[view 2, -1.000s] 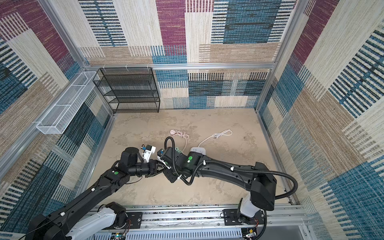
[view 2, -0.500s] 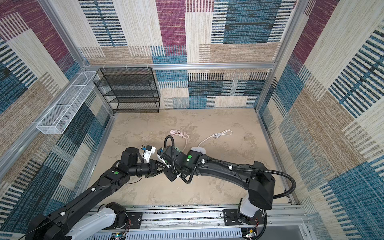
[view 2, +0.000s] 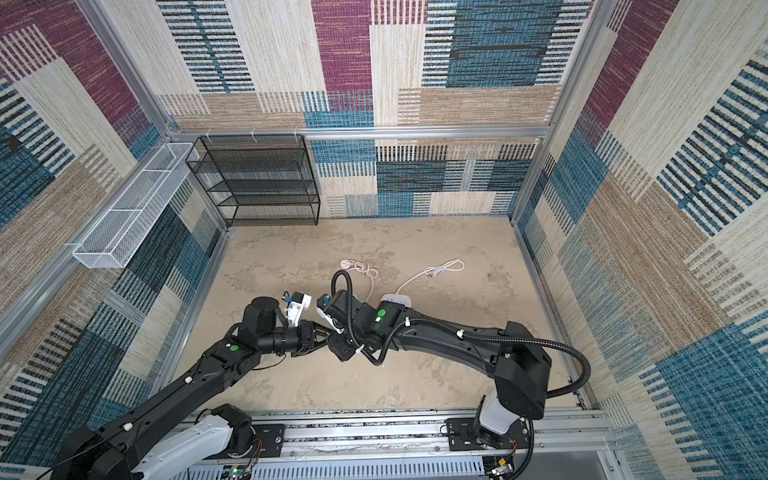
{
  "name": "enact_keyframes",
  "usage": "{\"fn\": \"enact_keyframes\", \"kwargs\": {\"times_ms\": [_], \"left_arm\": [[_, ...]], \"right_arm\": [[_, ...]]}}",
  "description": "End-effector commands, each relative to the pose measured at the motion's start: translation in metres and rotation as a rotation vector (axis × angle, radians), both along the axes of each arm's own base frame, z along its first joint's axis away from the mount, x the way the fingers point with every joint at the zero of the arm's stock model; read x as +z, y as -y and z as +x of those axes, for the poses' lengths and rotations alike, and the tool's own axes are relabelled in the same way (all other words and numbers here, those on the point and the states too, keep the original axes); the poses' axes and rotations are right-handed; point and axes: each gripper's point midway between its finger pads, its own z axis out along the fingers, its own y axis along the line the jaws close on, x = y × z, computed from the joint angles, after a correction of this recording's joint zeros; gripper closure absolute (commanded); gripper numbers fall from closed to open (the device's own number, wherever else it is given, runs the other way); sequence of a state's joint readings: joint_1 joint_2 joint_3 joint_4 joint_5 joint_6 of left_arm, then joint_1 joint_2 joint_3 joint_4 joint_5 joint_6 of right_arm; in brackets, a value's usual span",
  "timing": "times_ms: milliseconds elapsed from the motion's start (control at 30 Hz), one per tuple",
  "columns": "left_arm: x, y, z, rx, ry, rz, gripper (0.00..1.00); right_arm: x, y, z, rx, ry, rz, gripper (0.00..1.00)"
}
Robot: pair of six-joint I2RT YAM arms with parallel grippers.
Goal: Insert the plug
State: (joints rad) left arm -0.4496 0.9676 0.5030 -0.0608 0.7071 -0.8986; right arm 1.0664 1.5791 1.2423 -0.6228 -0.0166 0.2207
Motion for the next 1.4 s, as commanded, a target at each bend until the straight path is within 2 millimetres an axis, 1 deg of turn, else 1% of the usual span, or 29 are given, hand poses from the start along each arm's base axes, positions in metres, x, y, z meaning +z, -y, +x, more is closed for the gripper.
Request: {"fn": "enact_keyframes", "kwargs": {"times_ms": [0,33,100,167,200,267,333,367,433,533,600,667,800,900,1100,1367], "left_arm": [[0.012,-0.003,0.013,0.075,0.013,-0.047,1.00],[0.015,-0.005,0.016,0.095,0.018,-0.059,1.00],[0.020,-0.009,0.024,0.139,0.016,-0.089,1.00],[0.028,-0.013,0.033,0.186,0.011,-0.138,1.00],[0.031,-0.014,0.037,0.206,0.003,-0.162,1.00],[0.038,-0.016,0.043,0.244,-0.019,-0.215,1.00],[0.047,-0.017,0.047,0.271,-0.049,-0.271,1.00],[0.051,-0.016,0.048,0.277,-0.064,-0.295,1.00],[0.056,-0.016,0.047,0.296,-0.129,-0.348,1.00],[0.062,-0.015,0.042,0.311,-0.211,-0.438,1.00],[0.066,-0.014,0.039,0.304,-0.246,-0.478,1.00],[0.070,-0.014,0.035,0.294,-0.264,-0.508,1.00],[0.080,-0.016,0.030,0.290,-0.256,-0.527,1.00],[0.083,-0.018,0.029,0.299,-0.252,-0.543,1.00],[0.093,-0.018,0.029,0.295,-0.256,-0.599,1.00],[0.096,-0.019,0.028,0.295,-0.259,-0.622,1.00]], "right_arm": [[0.035,-0.006,0.021,-0.061,0.112,0.151,0.31],[0.046,-0.004,0.025,-0.075,0.139,0.195,0.28],[0.066,0.007,0.036,-0.141,0.225,0.261,0.28],[0.079,0.024,0.049,-0.229,0.338,0.321,0.26],[0.086,0.028,0.052,-0.237,0.377,0.352,0.24],[0.087,0.035,0.053,-0.227,0.442,0.388,0.23],[0.091,0.036,0.055,-0.233,0.460,0.420,0.23],[0.095,0.036,0.054,-0.231,0.470,0.442,0.23],[0.106,0.033,0.044,-0.157,0.513,0.533,0.24],[0.125,0.040,0.028,-0.092,0.624,0.684,0.27],[0.126,0.041,0.028,-0.075,0.653,0.700,0.27],[0.123,0.034,0.031,-0.057,0.652,0.681,0.28],[0.124,0.022,0.026,-0.002,0.638,0.718,0.30],[0.124,0.015,0.025,0.025,0.624,0.722,0.31],[0.132,0.010,0.020,0.064,0.626,0.744,0.32],[0.122,-0.003,0.019,0.106,0.583,0.737,0.35]]}}
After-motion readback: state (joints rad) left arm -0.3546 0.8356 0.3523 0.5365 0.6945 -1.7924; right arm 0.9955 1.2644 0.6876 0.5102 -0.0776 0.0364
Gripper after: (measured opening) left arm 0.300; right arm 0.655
